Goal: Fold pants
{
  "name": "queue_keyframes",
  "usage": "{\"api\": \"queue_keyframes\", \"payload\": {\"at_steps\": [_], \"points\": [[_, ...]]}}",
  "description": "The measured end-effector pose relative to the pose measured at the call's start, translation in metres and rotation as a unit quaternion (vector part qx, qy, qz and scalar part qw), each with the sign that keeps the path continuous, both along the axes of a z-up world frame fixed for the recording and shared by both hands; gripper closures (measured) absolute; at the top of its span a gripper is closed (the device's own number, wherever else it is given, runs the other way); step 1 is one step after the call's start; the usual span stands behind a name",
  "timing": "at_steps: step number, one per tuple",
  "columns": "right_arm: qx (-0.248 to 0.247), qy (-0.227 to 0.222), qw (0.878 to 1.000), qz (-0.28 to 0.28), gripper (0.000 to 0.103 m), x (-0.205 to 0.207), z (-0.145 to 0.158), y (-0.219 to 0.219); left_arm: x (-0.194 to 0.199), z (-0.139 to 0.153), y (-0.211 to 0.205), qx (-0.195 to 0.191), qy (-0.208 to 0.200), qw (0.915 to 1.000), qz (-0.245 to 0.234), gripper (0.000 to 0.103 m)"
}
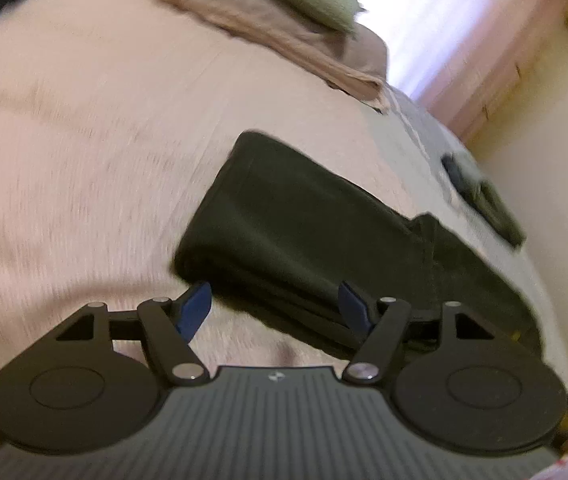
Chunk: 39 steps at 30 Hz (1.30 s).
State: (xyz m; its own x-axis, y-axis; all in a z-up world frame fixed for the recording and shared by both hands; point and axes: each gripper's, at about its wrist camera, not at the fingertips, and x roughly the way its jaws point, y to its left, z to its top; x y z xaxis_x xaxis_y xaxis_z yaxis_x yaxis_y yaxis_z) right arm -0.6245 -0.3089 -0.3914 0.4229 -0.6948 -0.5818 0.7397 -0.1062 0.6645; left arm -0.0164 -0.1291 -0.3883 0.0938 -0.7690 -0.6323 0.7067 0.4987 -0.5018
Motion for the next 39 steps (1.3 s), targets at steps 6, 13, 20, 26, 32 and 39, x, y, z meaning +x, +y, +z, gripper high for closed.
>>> {"api": "queue_keyframes", "payload": {"at_steps": [6,13,20,26,32,39], "points": [[-0.003,0.007,1.000,0.001,0.060,-0.002,0.000,0.005,0.023,-0.036,0.008,-0.056,0.142,0.9847,0.084,0.030],[-0.006,0.002,1.000,-0.009,0.060,-0.005,0.001,0.004,0.028,-0.056,0.000,-0.093,0.179,0.9696,0.139,0.026],[-0.021,-0.076,0.996,-0.034,0.053,-0.015,-0.005,-0.001,0.016,-0.037,-0.003,-0.050,0.050,0.9940,0.084,0.053],[0.006,-0.147,0.988,-0.047,0.049,-0.004,-0.043,-0.020,0.015,-0.033,0.005,-0.042,0.024,0.9967,0.065,0.052],[-0.068,-0.168,0.983,-0.029,0.052,0.008,-0.037,-0.019,0.011,-0.019,0.012,-0.023,-0.024,0.9988,0.036,0.052],[-0.024,-0.142,0.988,-0.047,0.052,0.006,-0.052,-0.020,0.012,-0.007,0.028,-0.026,-0.050,0.9984,0.009,0.049]]}}
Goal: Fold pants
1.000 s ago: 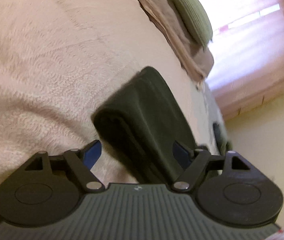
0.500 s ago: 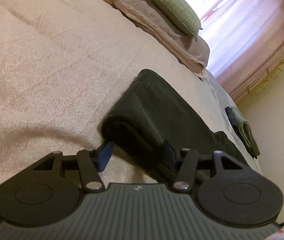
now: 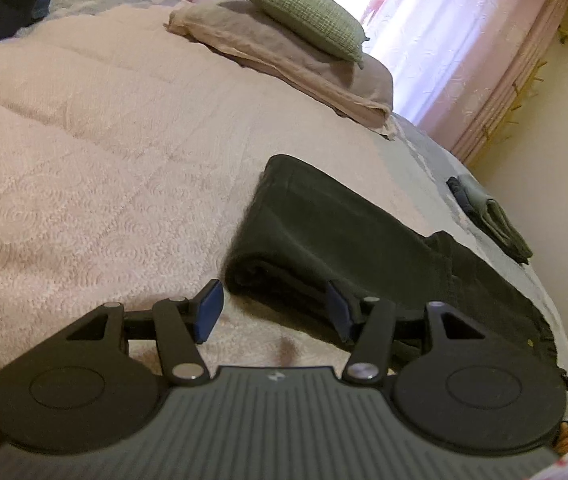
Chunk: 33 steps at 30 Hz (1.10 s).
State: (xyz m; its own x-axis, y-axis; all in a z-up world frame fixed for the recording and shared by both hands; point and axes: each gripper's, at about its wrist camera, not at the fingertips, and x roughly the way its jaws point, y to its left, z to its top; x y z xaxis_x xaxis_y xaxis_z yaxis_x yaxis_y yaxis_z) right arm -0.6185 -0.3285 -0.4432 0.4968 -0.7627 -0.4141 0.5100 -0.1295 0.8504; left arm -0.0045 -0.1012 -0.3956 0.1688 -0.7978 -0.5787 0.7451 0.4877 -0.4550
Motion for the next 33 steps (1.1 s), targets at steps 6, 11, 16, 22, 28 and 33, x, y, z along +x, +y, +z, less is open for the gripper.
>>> {"api": "queue_keyframes", "payload": {"at_steps": [6,11,16,22,28,33], "points": [[0.008,0.026,1.000,0.015,0.052,-0.003,0.010,0.002,0.009,-0.031,-0.004,-0.045,0.133,0.9897,0.028,0.030],[0.020,0.046,0.999,0.015,0.052,-0.009,0.018,0.005,0.017,-0.051,-0.007,-0.113,0.227,0.9622,0.099,0.020],[0.016,0.092,0.995,0.025,0.051,-0.004,0.032,0.008,0.009,-0.052,-0.024,-0.111,0.215,0.9642,0.107,0.017],[-0.008,0.172,0.984,0.045,0.051,0.007,0.049,0.013,-0.005,-0.052,-0.047,-0.102,0.182,0.9718,0.109,0.020],[-0.009,0.181,0.982,0.058,0.051,0.005,0.048,0.019,-0.017,-0.053,-0.039,-0.095,0.142,0.9805,0.097,0.045],[-0.001,0.177,0.982,0.061,0.051,0.003,0.046,0.020,-0.007,-0.053,-0.050,-0.120,0.156,0.9748,0.105,0.045]]}}
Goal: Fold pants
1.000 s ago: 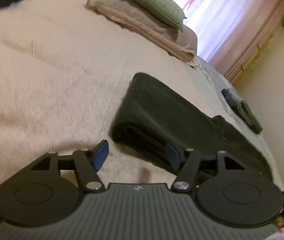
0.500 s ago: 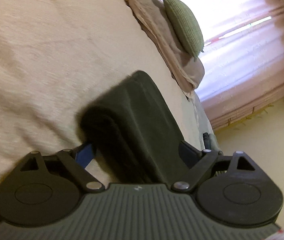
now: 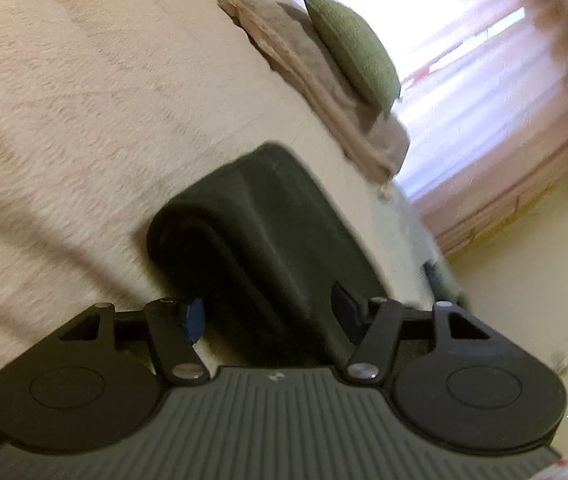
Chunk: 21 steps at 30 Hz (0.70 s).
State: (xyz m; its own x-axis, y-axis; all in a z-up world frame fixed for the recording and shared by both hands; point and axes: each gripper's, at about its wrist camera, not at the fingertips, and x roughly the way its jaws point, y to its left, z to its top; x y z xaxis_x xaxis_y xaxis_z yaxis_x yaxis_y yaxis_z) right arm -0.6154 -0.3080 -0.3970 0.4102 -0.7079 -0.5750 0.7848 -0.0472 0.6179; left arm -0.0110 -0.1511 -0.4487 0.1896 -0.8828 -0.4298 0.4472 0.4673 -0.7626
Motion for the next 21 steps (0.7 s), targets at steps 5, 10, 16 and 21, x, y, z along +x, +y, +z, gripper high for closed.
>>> {"api": "queue_keyframes", "payload": {"at_steps": [5,10,16,21], "points": [[0.006,0.000,1.000,0.002,0.050,-0.002,-0.005,0.000,-0.016,0.012,0.000,0.016,-0.102,0.9940,-0.036,0.045],[0.009,0.009,1.000,0.000,0.049,0.004,-0.006,0.000,-0.006,-0.007,0.001,0.019,-0.044,0.9987,-0.020,0.048],[0.013,0.003,1.000,0.003,0.048,0.000,-0.008,0.000,0.007,-0.012,0.006,0.016,-0.007,0.9998,0.000,0.056],[0.011,0.009,1.000,0.003,0.048,0.003,-0.006,0.000,0.007,0.000,-0.005,0.031,-0.049,0.9983,-0.006,0.072]]}}
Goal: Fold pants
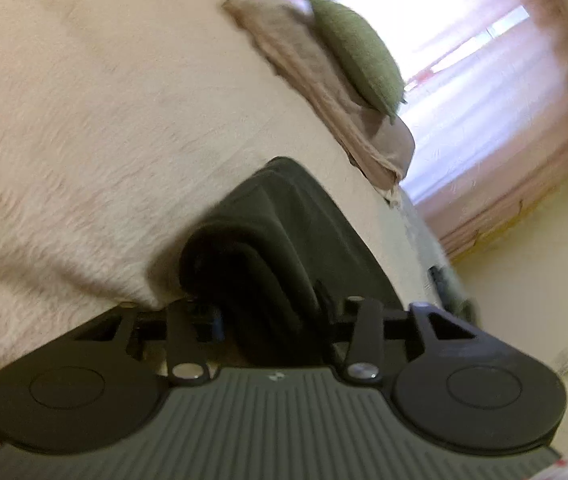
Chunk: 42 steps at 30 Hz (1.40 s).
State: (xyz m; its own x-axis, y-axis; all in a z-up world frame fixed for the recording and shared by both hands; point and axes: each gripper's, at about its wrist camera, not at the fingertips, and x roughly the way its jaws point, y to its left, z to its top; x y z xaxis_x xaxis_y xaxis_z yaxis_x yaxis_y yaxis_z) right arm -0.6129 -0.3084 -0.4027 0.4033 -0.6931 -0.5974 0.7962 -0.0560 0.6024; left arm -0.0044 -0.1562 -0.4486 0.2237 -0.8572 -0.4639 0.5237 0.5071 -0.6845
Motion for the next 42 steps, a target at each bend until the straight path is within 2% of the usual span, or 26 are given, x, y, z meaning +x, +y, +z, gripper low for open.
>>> {"api": "queue_keyframes", "payload": {"at_steps": [2,4,6,9,10,14,16,17,20,22,24,25,26,27,29,30,31,34,36,38,40,42], "points": [[-0.006,0.005,1.000,0.001,0.048,0.000,0.004,0.000,-0.011,0.015,-0.001,0.018,-0.045,0.9988,-0.004,0.076],[-0.015,0.017,1.000,0.005,0.048,0.000,0.009,0.001,-0.026,0.038,-0.003,0.030,-0.108,0.9936,-0.019,0.078],[-0.025,0.025,0.999,0.006,0.048,-0.003,0.013,0.002,-0.048,0.065,-0.009,0.035,-0.198,0.9785,-0.046,0.079],[-0.039,0.043,0.998,-0.002,0.048,-0.010,0.021,0.004,-0.075,0.097,-0.018,0.025,-0.284,0.9551,-0.082,0.079],[-0.044,0.051,0.998,-0.003,0.048,-0.014,0.024,0.003,-0.082,0.103,-0.022,0.023,-0.299,0.9500,-0.088,0.079],[-0.055,0.097,0.994,-0.020,0.048,-0.039,0.037,0.000,-0.105,0.126,-0.040,0.035,-0.328,0.9386,-0.101,0.079],[-0.067,0.103,0.992,-0.034,0.048,-0.057,0.045,0.000,-0.121,0.144,-0.050,0.015,-0.339,0.9331,-0.119,0.079],[-0.071,0.103,0.991,-0.044,0.048,-0.066,0.049,-0.001,-0.137,0.155,-0.057,0.001,-0.350,0.9270,-0.134,0.079],[-0.083,0.097,0.989,-0.070,0.048,-0.091,0.059,-0.002,-0.192,0.184,-0.083,-0.041,-0.386,0.9026,-0.186,0.079],[-0.090,0.092,0.988,-0.083,0.048,-0.103,0.065,-0.003,-0.236,0.196,-0.100,-0.073,-0.393,0.8880,-0.227,0.080],[-0.094,0.086,0.987,-0.094,0.048,-0.111,0.066,-0.004,-0.285,0.198,-0.116,-0.094,-0.395,0.8680,-0.286,0.078],[-0.091,0.085,0.988,-0.096,0.048,-0.114,0.065,-0.005,-0.311,0.194,-0.126,-0.101,-0.392,0.8511,-0.334,0.063],[-0.087,0.084,0.988,-0.099,0.048,-0.117,0.063,-0.005,-0.328,0.186,-0.132,-0.103,-0.387,0.8375,-0.372,0.057],[-0.082,0.083,0.988,-0.100,0.048,-0.119,0.061,-0.005,-0.344,0.175,-0.138,-0.092,-0.378,0.8222,-0.416,0.056],[-0.076,0.080,0.989,-0.095,0.048,-0.124,0.056,-0.006,-0.358,0.153,-0.139,-0.062,-0.375,0.8107,-0.445,0.056],[-0.073,0.074,0.991,-0.088,0.048,-0.126,0.053,-0.007,-0.353,0.145,-0.133,-0.062,-0.374,0.8118,-0.444,0.056],[-0.073,0.066,0.992,-0.078,0.048,-0.127,0.050,-0.008,-0.344,0.139,-0.126,-0.058,-0.366,0.8171,-0.441,0.056],[-0.079,0.014,0.997,-0.023,0.048,-0.120,0.048,-0.022,-0.300,0.132,-0.113,-0.027,-0.320,0.8469,-0.424,0.057],[-0.081,-0.042,0.995,0.037,0.048,-0.106,0.048,-0.040,-0.259,0.130,-0.124,-0.003,-0.314,0.8635,-0.395,0.058],[-0.072,-0.080,0.989,0.105,0.048,-0.088,0.047,-0.063,-0.226,0.120,-0.121,0.033,-0.312,0.8775,-0.363,0.058],[-0.059,-0.087,0.984,0.140,0.048,-0.070,0.042,-0.087,-0.202,0.106,-0.122,0.068,-0.294,0.8910,-0.339,0.060],[-0.053,-0.071,0.981,0.174,0.048,-0.053,0.039,-0.109,-0.181,0.099,-0.126,0.079,-0.261,0.9058,-0.324,0.060]]}}
